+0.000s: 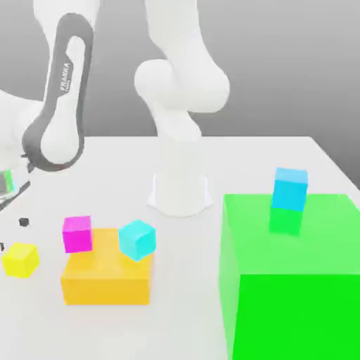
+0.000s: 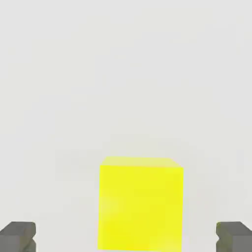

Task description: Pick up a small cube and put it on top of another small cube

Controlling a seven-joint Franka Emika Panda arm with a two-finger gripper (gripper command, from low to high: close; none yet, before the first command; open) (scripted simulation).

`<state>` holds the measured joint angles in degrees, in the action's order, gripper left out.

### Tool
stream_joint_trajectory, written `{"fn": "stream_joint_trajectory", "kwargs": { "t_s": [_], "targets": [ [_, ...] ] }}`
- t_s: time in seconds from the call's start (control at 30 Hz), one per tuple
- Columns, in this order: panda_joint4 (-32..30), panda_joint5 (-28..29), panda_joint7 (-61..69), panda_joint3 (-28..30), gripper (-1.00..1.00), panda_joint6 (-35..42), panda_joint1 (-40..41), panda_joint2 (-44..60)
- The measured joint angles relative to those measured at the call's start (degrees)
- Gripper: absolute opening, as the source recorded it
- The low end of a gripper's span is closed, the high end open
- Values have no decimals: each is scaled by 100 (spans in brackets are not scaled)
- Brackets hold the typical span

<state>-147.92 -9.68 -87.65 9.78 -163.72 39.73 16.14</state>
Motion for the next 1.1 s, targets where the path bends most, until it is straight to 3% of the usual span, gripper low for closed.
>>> {"fn": "stream_joint_trajectory", "kwargs": {
  "t_s": [0.07,0.1,0.37,0.53,0.73,1.1],
  "targets": [
    [80,-191,141,-224,0,-329,187,414],
    [102,-235,175,-284,-100,-416,237,522],
    [67,-152,109,-217,-100,-297,191,360],
    [-146,446,-325,114,-100,459,-41,-621],
    [-619,1165,-632,13,-100,1226,-313,-1888],
    [-1497,1318,-344,-394,-100,2459,-717,-4004]
  ]
}}
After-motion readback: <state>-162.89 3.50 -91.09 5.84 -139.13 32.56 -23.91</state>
